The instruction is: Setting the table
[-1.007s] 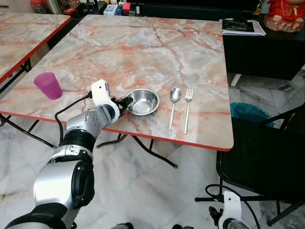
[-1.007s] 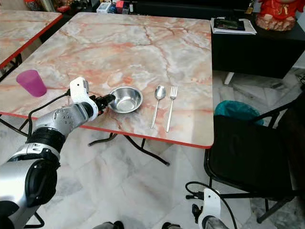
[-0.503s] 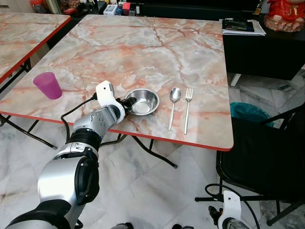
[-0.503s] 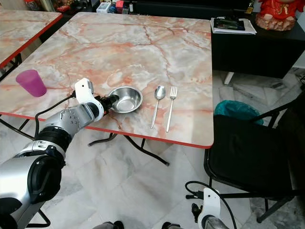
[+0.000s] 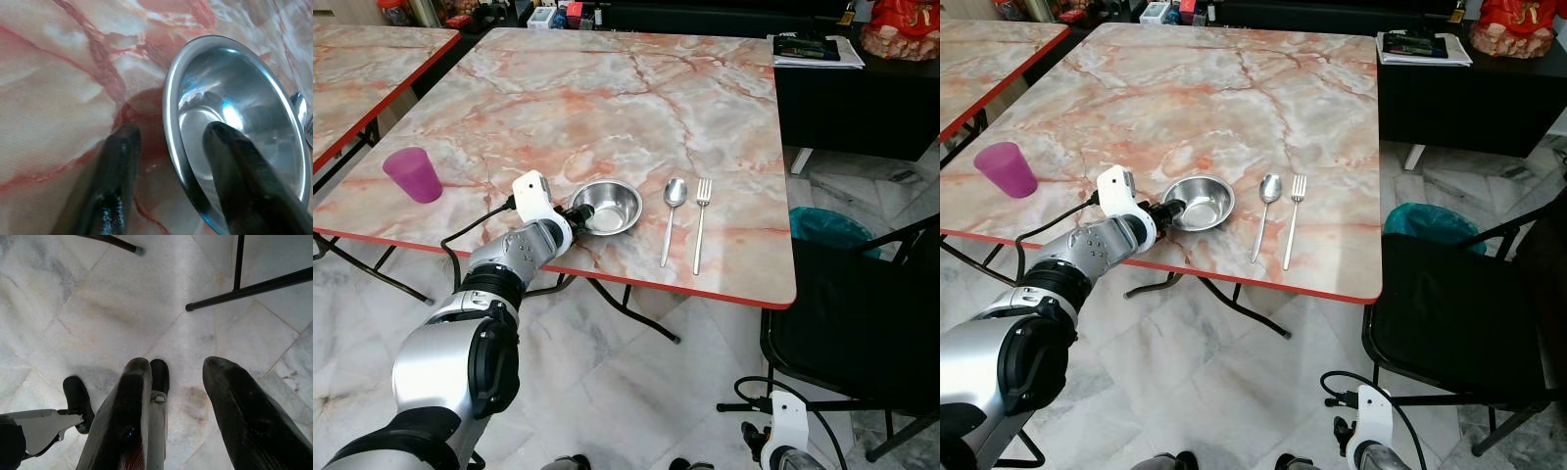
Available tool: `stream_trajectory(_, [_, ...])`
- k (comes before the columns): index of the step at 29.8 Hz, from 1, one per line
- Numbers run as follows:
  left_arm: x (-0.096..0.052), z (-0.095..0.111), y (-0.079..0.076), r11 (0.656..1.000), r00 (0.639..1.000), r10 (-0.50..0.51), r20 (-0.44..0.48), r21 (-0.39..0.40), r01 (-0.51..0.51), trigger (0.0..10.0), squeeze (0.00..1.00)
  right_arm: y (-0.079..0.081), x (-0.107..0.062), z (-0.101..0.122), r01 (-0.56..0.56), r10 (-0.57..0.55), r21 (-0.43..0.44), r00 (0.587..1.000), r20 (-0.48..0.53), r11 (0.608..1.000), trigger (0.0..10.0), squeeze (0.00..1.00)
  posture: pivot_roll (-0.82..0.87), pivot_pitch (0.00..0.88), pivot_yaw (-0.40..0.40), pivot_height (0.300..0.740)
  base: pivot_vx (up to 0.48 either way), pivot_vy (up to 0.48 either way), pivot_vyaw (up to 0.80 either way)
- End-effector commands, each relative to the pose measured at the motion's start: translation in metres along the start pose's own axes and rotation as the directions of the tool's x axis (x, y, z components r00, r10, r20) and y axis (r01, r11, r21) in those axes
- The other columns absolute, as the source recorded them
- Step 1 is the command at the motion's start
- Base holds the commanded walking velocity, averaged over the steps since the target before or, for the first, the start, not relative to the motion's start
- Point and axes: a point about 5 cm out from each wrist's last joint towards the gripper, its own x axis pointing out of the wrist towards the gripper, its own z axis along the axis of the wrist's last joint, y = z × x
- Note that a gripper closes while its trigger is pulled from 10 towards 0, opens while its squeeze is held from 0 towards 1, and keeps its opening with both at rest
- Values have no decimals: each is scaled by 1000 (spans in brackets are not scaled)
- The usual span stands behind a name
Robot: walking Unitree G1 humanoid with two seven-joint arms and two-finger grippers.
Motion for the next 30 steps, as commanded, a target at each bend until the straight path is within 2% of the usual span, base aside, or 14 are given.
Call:
stream_trajectory(1, [1,3,-4,1000,1000,-4,4,1,4,0,0,-1,-1,-7,6,-6,12,1000,-14,1000,10000,0,-24,127,38,736,0,0,0])
stream_trajectory(18, [1,3,-3,999,1000,2,8,-35,-2,0,0,0,-1,-8,5,-5,13,1000,-17,1000,10000,0,-24,133,39,736,0,0,0])
stream_trajectory(24, [0,0,4,998,999,31,14,-58,-30,0,0,1,-1,-7,6,-6,15,1000,-16,1000,10000,0,-25,136,38,736,0,0,0])
stream_trajectory(25, [-1,2,6,996,998,40,38,-87,-37,0,0,0,-1,-7,6,-6,14,1000,-16,1000,10000,0,-23,140,30,736,0,0,0])
stream_trajectory(30, [-2,4,13,990,995,62,72,-130,-53,0,0,0,-1,-7,6,-6,11,1000,-17,1000,10000,0,-21,140,25,736,0,0,0])
